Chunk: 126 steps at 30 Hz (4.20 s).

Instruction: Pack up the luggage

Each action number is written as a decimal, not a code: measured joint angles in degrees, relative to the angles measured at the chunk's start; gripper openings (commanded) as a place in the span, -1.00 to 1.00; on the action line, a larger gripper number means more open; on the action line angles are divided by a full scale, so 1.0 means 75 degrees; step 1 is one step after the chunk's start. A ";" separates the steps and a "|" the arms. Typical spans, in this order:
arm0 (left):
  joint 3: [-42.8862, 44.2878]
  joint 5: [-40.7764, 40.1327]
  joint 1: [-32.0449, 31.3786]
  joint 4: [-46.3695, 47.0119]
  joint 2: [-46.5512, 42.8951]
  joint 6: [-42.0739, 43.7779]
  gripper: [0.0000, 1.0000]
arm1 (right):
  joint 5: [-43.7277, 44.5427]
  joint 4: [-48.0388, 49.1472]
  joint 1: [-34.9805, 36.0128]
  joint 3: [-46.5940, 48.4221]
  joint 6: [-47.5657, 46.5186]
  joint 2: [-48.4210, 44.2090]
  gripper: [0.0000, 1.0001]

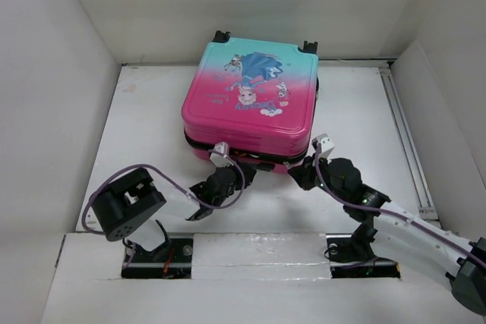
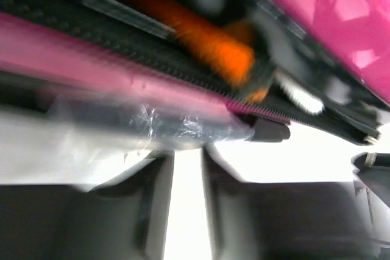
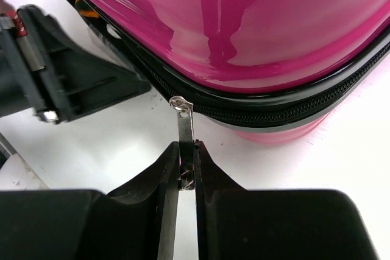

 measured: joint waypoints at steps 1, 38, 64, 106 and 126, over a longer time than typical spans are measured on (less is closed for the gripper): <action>-0.0117 0.0026 0.0012 -0.0023 -0.0204 -0.0003 -0.16 | 0.0006 -0.0029 0.0020 0.0015 0.0006 0.0000 -1.00; -0.1460 -0.0740 0.0393 0.2349 -0.0181 -0.1708 -0.28 | -0.0338 -0.0565 0.0085 -0.0012 0.0163 -0.0548 -1.00; -0.1064 -0.0895 0.0548 0.3168 0.0863 -0.1547 -1.00 | 0.0801 0.0711 0.1075 0.0379 0.0312 0.1559 -1.00; -0.0326 -0.0484 0.0149 0.3066 0.1341 -0.1233 -1.00 | 0.0050 0.1559 0.2818 0.3418 0.0484 0.3923 -1.00; -0.0332 -0.0210 -0.0408 0.3031 0.1320 -0.1256 -1.00 | 0.2812 -0.0277 0.1985 0.2425 0.0530 0.3503 -0.98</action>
